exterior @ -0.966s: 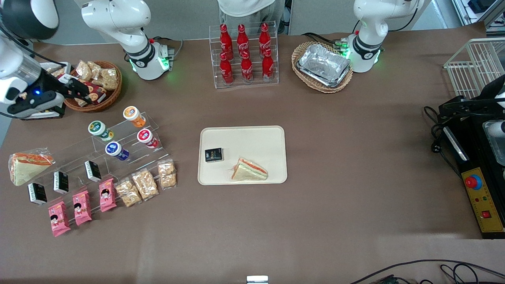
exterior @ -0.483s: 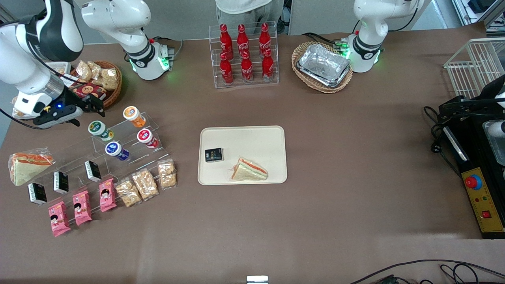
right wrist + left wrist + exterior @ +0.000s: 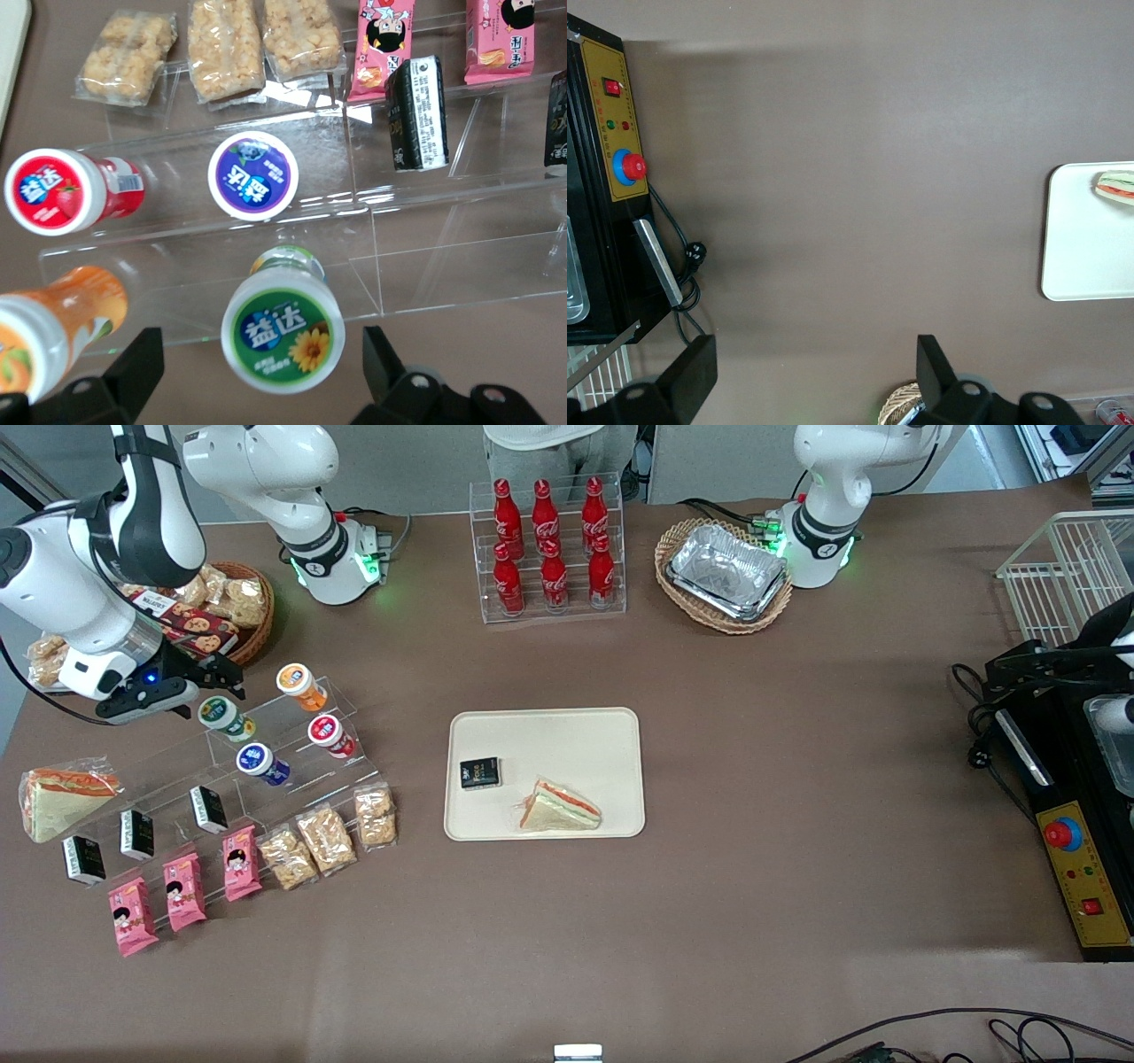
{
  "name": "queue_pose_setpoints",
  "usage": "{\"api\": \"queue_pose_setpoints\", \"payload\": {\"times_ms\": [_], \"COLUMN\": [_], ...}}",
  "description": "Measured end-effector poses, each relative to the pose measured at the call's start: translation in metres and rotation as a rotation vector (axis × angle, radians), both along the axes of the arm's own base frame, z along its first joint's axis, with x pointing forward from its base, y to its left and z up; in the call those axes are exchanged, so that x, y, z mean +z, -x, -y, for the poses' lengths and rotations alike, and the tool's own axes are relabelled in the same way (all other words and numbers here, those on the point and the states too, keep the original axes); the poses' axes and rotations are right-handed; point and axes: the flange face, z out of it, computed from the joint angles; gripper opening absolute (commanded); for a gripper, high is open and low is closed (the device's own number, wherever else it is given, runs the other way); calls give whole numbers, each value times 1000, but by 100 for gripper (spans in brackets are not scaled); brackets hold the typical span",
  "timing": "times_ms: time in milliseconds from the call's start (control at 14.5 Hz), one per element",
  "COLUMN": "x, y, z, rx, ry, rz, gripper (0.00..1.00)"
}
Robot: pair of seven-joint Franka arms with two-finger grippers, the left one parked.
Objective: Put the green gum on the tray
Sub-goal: 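Lower the right gripper and close it on the green-capped bottle, then lift the green-capped bottle out of the rack with the right gripper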
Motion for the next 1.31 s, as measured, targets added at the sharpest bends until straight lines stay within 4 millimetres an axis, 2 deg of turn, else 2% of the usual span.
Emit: {"api": "queue_pose_setpoints", "payload": {"times_ms": [207,276,345,483,1310], "x": [-14,-19,-24,-30,-33], "y": [-4,-6,-7,-8,-9], "z": [3,4,6,7,8], "rx": [-8,-11,-13,-17,-19], "ry": [5,6,8,9,9], "rz": [-3,-4,-5,-8,-15], "gripper": [99,83,61,39,37]}}
